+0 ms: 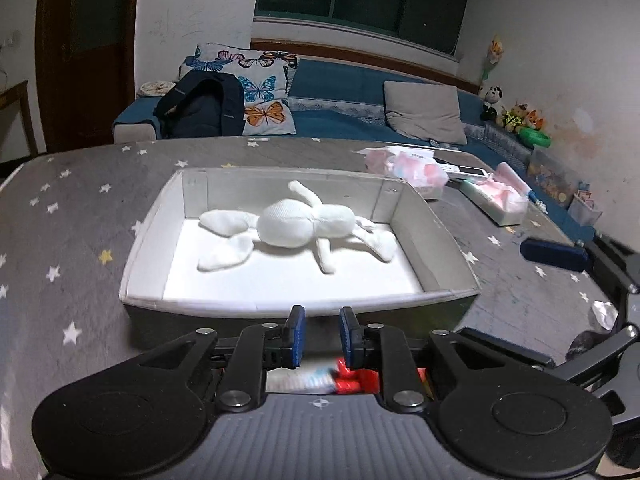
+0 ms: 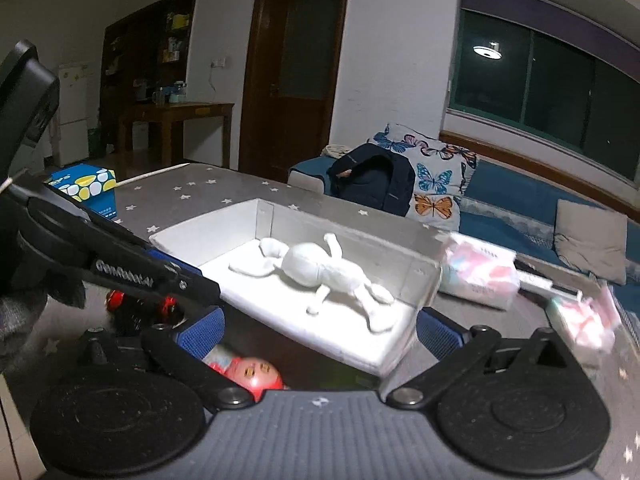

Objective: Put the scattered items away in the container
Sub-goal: 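Move the left gripper down to the green round toy, then close the left gripper on the green round toy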

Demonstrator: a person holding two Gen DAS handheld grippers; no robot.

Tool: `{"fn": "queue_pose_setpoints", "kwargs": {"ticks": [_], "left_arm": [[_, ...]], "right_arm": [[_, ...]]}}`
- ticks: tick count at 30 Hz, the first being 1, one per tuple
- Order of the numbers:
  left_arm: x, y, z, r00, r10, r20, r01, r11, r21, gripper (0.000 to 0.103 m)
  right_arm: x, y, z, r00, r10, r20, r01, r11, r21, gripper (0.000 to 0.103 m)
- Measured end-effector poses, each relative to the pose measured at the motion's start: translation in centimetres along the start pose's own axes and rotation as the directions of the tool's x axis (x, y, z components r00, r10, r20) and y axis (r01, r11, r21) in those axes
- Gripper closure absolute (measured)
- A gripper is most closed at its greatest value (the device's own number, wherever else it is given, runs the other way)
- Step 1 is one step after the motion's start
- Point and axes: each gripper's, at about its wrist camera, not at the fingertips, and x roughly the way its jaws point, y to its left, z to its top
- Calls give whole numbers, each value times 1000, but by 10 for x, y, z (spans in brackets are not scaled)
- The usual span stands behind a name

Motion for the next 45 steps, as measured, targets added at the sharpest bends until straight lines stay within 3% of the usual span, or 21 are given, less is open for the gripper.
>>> {"fn": "queue_pose_setpoints", "kwargs": {"ticks": [7,17,24,36,45], "left_arm": [[-6,-16,-21,998,-55,-34,55,998,1,82],[6,-44,-37,985,-137,-109,140,990,26,82],[21,-58,-38,975,-167,-144,174,984,39,81],[42,-60,-30,954,-249,-170,245,969,-44,78],[52,-65,-29,936,-297,-188,286,955,-85,76]], "right_arm": [[-16,5,-35,1000,-6,-7,6,998,56,0],[-6,11,-68,996,-32,-82,40,994,102,0],[2,9,-76,994,-30,-108,44,990,135,6],[12,7,-81,993,-12,-120,32,985,168,18],[11,-1,-84,993,-17,-118,41,979,200,21]]}}
